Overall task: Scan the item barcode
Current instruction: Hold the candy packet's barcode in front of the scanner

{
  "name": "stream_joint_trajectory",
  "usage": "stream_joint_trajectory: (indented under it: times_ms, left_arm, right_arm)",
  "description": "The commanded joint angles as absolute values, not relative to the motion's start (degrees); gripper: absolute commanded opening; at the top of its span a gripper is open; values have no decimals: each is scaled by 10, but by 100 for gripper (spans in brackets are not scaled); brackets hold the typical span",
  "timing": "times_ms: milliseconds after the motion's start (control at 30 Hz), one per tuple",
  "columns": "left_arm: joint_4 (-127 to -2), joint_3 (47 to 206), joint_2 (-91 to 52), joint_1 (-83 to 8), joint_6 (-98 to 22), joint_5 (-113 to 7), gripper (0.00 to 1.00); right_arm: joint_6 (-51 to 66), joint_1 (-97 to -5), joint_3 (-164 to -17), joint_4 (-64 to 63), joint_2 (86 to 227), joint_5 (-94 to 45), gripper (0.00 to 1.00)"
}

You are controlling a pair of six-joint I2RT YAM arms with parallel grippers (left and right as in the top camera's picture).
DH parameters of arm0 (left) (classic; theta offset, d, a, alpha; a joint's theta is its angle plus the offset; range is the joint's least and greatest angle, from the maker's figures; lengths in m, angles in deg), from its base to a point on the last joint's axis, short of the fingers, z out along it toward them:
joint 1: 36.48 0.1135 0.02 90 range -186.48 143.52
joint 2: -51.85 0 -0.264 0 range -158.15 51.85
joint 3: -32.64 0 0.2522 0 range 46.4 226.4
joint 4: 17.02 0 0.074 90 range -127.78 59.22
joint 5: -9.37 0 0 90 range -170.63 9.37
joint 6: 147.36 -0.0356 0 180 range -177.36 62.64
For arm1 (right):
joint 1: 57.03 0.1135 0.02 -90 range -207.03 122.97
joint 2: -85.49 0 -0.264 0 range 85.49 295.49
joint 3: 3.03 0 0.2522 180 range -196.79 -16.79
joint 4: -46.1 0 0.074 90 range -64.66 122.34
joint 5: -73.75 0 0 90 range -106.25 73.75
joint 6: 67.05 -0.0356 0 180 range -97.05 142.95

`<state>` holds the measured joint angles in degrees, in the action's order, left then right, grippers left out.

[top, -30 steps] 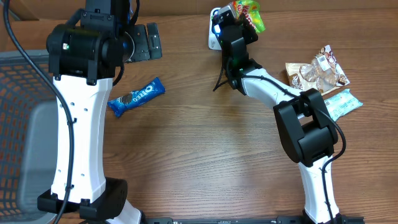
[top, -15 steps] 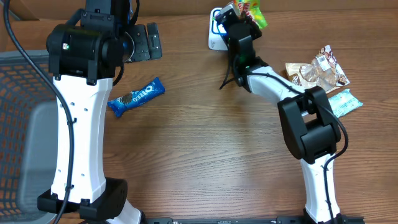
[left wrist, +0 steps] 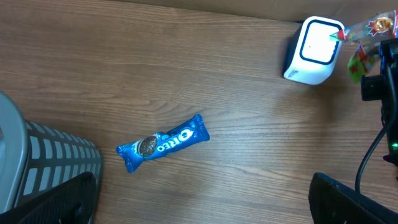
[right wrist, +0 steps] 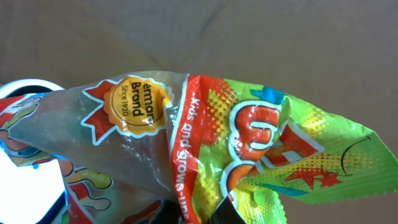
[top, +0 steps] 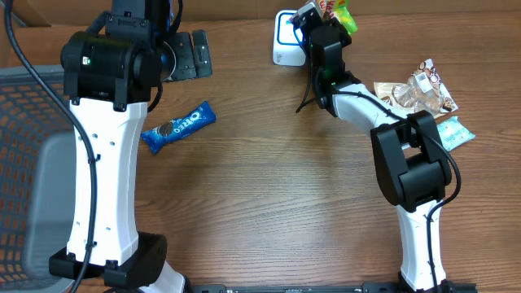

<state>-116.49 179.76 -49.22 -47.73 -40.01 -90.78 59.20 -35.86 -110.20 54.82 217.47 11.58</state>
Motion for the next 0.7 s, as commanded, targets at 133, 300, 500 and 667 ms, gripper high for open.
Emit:
stream_joint_trajectory:
  times_ms: [133, 300, 500, 667]
  left_arm:
    - [-1162, 1797, -493, -477, -411, -915, 100]
    - [-1162, 1797, -493, -477, -411, -915, 100]
    - [-1162, 1797, -493, -477, -411, -915, 100]
    - [-1162, 1797, -493, -477, -411, -915, 100]
  right_arm:
    - [592, -354, -1114, 541, 2177, 106, 4]
    - [592, -353, -1114, 541, 2180, 107, 4]
    - [592, -332, -1114, 541, 2180, 158, 4]
    - [583, -298, -1114, 535, 2165, 211, 4]
